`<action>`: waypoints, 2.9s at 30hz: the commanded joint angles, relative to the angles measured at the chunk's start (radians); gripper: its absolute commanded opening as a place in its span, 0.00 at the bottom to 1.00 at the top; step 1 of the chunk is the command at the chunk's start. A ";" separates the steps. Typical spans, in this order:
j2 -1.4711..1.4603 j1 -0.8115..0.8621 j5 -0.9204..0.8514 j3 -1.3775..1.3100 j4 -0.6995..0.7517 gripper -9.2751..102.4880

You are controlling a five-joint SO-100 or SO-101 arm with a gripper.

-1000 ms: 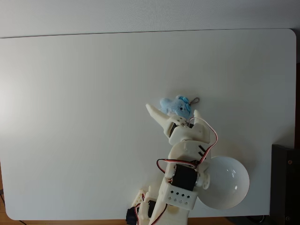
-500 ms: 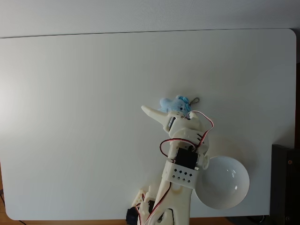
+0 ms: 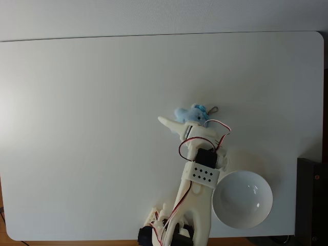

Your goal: Grasp a skyblue doll and put it into the bowl.

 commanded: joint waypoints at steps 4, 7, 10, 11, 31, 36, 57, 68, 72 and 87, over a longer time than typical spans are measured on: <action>-0.075 0.003 -0.002 -0.060 -0.009 0.87; -0.126 0.003 -0.002 -0.103 -0.009 0.87; -0.175 0.003 -0.008 -0.155 -0.009 0.87; -0.190 0.003 -0.017 -0.173 -0.008 0.87; -0.229 -0.071 -0.071 -0.202 0.146 0.31; -0.224 -0.071 -0.071 -0.215 0.160 0.19; 0.009 -0.061 -0.074 -0.204 0.179 0.08; 0.304 -0.057 -0.074 -0.216 0.439 0.08; 0.446 -0.025 -0.074 -0.213 0.525 0.08; 0.810 0.242 -0.060 -0.204 0.799 0.08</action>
